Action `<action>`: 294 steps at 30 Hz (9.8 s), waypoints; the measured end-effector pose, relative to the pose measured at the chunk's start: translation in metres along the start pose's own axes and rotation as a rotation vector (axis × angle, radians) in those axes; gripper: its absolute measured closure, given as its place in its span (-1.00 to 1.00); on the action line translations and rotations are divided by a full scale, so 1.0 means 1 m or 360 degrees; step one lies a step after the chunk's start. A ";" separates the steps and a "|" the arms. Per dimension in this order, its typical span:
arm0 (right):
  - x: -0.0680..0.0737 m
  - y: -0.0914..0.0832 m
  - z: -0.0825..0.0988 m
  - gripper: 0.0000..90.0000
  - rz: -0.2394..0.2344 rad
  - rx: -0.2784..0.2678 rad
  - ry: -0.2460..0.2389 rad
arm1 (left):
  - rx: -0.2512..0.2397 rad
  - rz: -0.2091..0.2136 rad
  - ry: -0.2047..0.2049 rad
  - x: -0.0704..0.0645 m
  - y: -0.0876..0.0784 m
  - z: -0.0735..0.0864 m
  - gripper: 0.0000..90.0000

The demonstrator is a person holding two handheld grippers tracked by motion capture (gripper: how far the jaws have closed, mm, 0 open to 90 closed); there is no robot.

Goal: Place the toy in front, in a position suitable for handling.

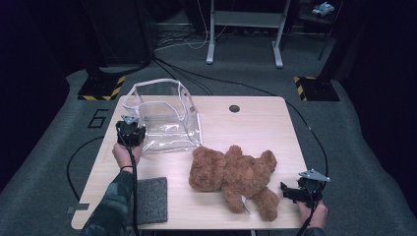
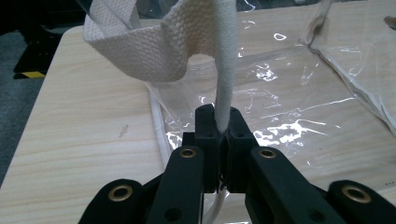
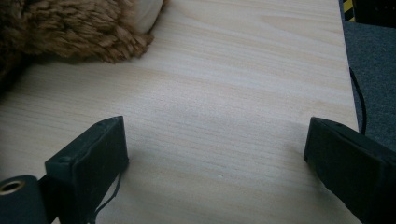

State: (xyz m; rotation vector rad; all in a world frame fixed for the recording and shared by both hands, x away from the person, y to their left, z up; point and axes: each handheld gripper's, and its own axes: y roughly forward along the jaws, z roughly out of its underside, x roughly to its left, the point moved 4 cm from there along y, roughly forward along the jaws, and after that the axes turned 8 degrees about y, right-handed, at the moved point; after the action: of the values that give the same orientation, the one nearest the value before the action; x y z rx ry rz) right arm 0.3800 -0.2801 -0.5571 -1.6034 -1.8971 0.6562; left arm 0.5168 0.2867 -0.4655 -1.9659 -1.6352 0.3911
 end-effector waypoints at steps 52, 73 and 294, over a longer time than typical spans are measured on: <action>0.000 0.000 0.000 -0.86 0.0011 -0.0016 -0.0023 | 0.0085 -0.0214 -0.0172 0.066 -0.037 0.028 0.03; 0.000 0.000 0.000 -0.86 0.0003 -0.0010 -0.0008 | -0.0036 0.0115 -0.0022 -0.022 -0.061 0.036 -0.66; 0.008 -0.008 -0.003 -0.86 -0.0022 0.0167 0.0009 | 0.0204 0.0600 0.0055 -0.062 -0.049 0.066 -0.99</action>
State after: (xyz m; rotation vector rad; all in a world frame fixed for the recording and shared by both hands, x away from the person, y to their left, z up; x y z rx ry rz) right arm 0.3753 -0.2735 -0.5490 -1.5235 -1.8370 0.7319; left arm 0.4276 0.2467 -0.4983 -2.1662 -1.1824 0.5845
